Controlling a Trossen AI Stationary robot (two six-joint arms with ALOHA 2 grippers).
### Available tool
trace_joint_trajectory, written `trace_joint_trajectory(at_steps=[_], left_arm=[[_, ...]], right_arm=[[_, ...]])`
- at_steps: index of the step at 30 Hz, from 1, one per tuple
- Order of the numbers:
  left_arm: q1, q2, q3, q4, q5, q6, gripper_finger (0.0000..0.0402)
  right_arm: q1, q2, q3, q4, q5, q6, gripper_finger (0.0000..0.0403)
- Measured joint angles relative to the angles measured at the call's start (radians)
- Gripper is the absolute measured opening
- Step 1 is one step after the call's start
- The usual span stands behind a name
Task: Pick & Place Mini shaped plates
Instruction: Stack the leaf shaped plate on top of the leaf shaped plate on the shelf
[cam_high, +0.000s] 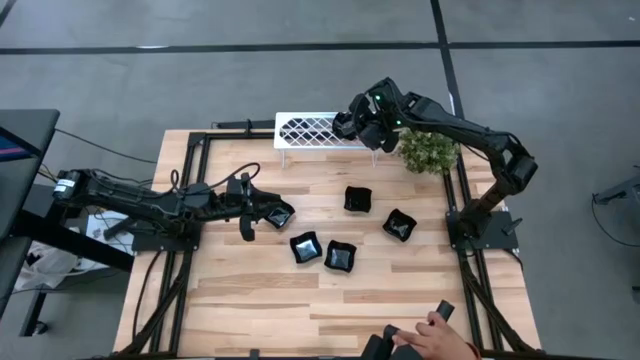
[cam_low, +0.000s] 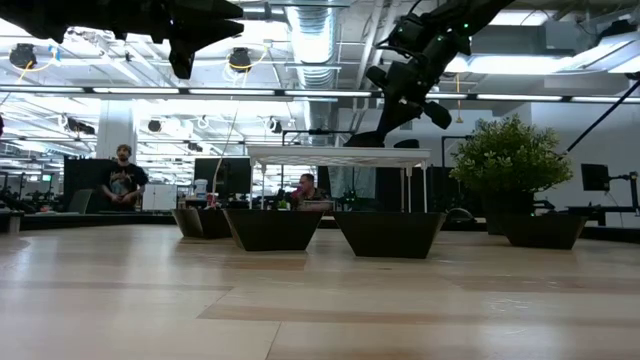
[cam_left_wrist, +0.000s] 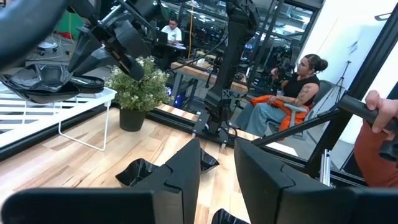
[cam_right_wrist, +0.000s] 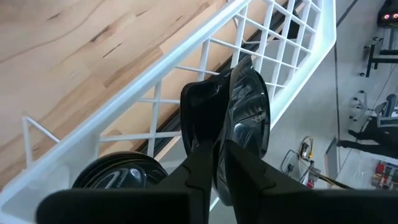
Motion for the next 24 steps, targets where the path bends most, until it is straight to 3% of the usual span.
trace_joint_trajectory(at_steps=[11, 24], left_arm=[[0.000, 0.000, 0.000, 0.000, 0.000, 0.000, 0.0102], [0.000, 0.000, 0.000, 0.000, 0.000, 0.000, 0.0102]], right_arm=[[-0.041, 0.000, 0.000, 0.011, -0.009, 0.060, 0.0061], [-0.044, 0.000, -0.001, 0.058, -0.020, 0.090, 0.0053]])
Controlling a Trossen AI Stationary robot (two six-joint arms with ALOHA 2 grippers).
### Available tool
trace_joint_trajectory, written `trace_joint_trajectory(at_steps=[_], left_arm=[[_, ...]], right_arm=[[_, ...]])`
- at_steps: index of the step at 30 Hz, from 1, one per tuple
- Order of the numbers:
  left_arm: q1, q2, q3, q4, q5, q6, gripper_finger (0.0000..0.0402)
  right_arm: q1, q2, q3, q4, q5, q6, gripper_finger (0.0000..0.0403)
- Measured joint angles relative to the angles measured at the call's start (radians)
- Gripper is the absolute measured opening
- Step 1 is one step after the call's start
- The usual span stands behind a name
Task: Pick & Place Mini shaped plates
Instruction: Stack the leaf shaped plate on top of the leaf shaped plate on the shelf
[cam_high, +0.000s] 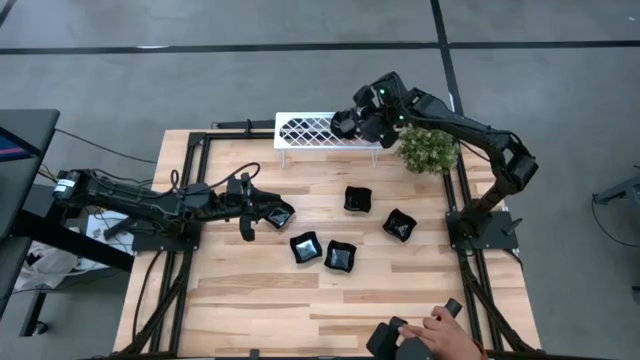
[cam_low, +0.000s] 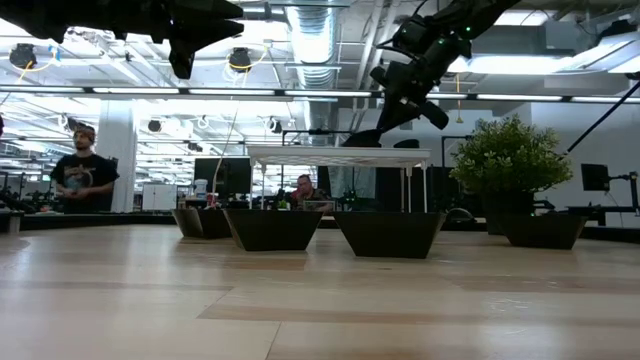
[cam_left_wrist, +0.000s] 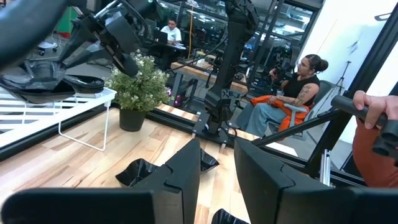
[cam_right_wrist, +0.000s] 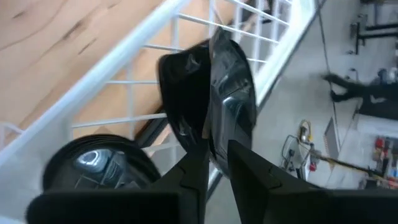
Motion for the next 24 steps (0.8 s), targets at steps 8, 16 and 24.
trace_joint_trajectory(at_steps=[8, 16, 24], left_arm=[[0.000, 0.000, 0.000, 0.000, 0.000, 0.000, 0.0102], [0.000, 0.000, 0.000, 0.000, 0.000, 0.000, 0.0102], [0.000, 0.000, 0.000, 0.000, 0.000, 0.000, 0.0102]], right_arm=[[0.000, 0.000, 0.000, 0.021, 0.003, 0.030, 0.0024], [-0.006, 0.000, 0.000, -0.050, 0.006, 0.006, 0.0002], [-0.005, 0.000, 0.000, -0.040, 0.002, -0.013, 0.0001]])
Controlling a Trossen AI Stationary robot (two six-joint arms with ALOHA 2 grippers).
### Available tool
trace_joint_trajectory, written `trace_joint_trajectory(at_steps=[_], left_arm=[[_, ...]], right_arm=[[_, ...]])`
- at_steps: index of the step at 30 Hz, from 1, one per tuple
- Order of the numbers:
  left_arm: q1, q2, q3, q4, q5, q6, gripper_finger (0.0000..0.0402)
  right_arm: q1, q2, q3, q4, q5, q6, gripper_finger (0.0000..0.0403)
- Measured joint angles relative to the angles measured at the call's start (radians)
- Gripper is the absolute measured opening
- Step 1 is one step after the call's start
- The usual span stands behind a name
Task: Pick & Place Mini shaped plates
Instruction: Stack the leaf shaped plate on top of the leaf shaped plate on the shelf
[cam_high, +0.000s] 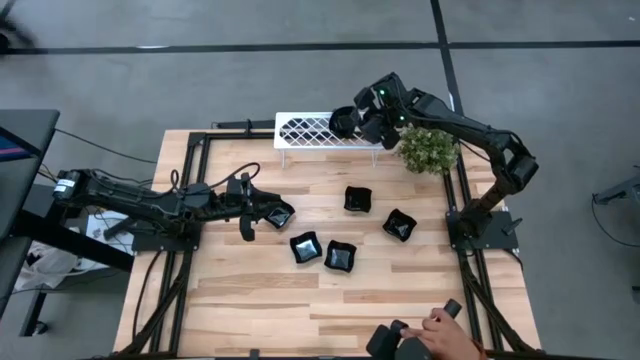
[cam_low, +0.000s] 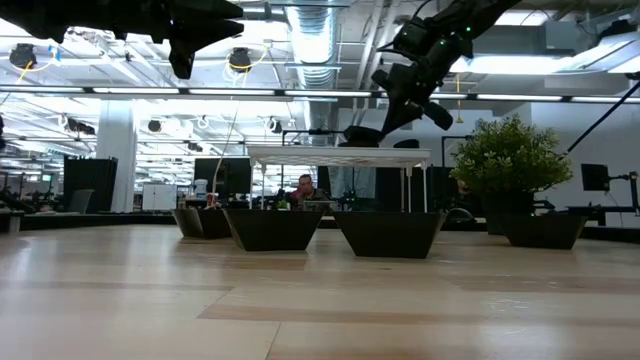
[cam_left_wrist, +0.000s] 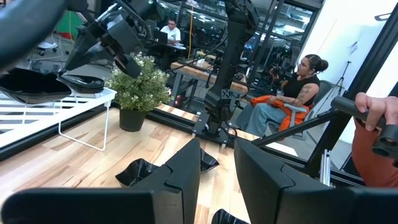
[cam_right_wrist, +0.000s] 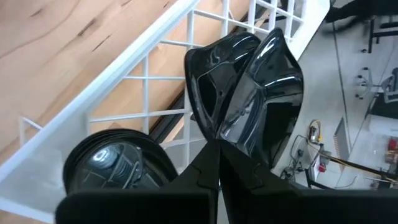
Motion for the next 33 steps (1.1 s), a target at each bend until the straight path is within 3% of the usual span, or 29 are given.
trace_joint_trajectory(at_steps=[25, 33], left_arm=[[0.000, 0.000, 0.000, 0.005, 0.000, 0.000, 0.0102], [0.000, 0.000, 0.000, 0.006, 0.000, 0.000, 0.0102]], right_arm=[[0.041, 0.000, 0.000, 0.025, -0.002, -0.016, 0.0002], [0.032, 0.007, 0.000, 0.032, -0.002, 0.006, 0.0044]])
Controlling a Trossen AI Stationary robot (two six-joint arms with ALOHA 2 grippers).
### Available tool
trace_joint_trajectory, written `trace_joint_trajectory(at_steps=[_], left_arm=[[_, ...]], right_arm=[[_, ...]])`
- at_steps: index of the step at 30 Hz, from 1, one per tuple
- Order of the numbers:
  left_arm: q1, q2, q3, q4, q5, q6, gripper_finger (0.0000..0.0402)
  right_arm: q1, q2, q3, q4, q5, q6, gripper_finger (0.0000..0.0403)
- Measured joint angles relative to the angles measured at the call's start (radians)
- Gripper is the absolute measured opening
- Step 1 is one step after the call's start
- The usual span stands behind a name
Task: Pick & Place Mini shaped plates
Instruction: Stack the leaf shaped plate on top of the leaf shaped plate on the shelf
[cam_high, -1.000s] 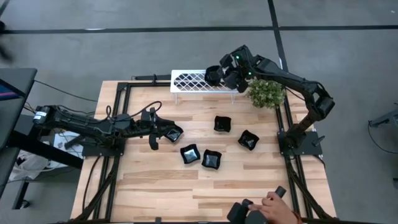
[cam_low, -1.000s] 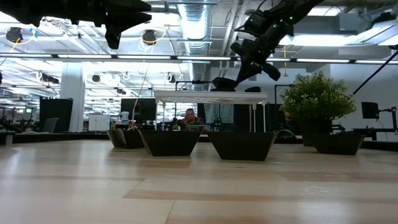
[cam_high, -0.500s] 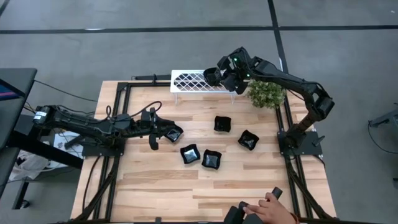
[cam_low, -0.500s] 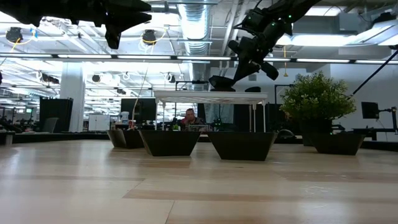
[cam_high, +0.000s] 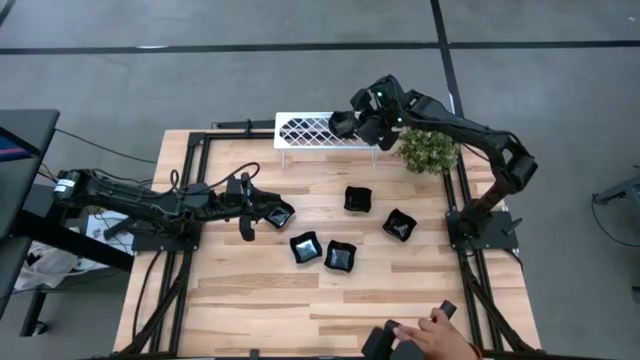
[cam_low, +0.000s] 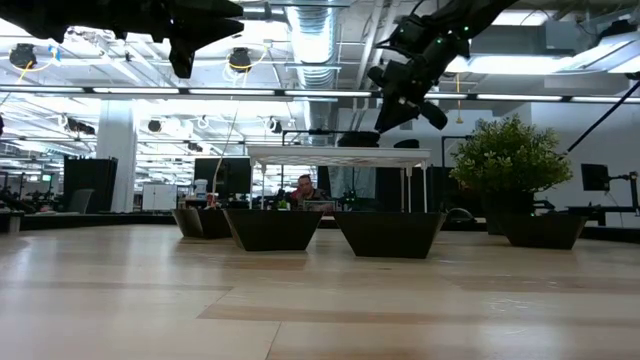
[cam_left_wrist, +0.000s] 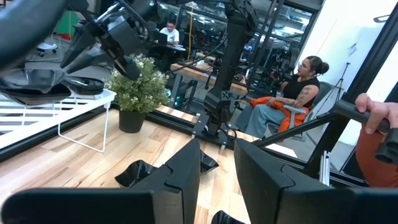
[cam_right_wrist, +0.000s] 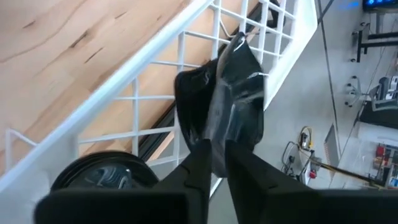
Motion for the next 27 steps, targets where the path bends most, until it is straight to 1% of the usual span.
trace_joint_trajectory(at_steps=[3, 6, 10, 15, 17, 18, 19, 21, 24, 26, 27], left_arm=[[0.000, 0.000, 0.000, 0.000, 0.000, 0.000, 0.0102], [0.000, 0.000, 0.000, 0.000, 0.000, 0.000, 0.0102], [0.000, 0.000, 0.000, 0.000, 0.000, 0.000, 0.0102], [0.000, 0.000, 0.000, 0.001, 0.000, 0.000, 0.0102], [0.000, 0.000, 0.000, 0.001, 0.000, 0.000, 0.0102], [0.000, 0.000, 0.000, 0.001, 0.000, 0.000, 0.0102], [0.000, 0.000, 0.000, 0.001, 0.000, 0.000, 0.0102], [0.000, 0.000, 0.000, 0.001, 0.000, 0.000, 0.0102], [0.000, 0.000, 0.000, 0.001, 0.000, 0.000, 0.0102], [0.000, 0.000, 0.000, 0.001, 0.000, 0.000, 0.0102], [0.000, 0.000, 0.000, 0.001, 0.000, 0.000, 0.0102]], right_arm=[[-0.007, 0.015, 0.000, 0.012, 0.002, 0.024, 0.0064], [-0.014, 0.034, 0.000, 0.041, 0.005, 0.027, 0.0074], [-0.018, 0.031, -0.001, 0.076, 0.010, 0.037, 0.0076], [-0.019, -0.020, -0.001, 0.099, 0.014, 0.030, 0.0072], [-0.016, -0.044, -0.001, 0.120, -0.004, 0.030, 0.0072], [-0.014, -0.056, -0.001, 0.139, -0.029, 0.041, 0.0072], [-0.012, -0.066, -0.001, 0.169, -0.059, 0.070, 0.0072], [-0.009, -0.079, -0.001, 0.252, -0.149, 0.184, 0.0072], [-0.003, -0.080, -0.001, 0.389, -0.269, 0.432, 0.0072], [-0.003, -0.077, 0.001, 0.456, -0.321, 0.604, 0.0071], [-0.003, -0.075, 0.003, 0.466, -0.347, 0.650, 0.0071]])
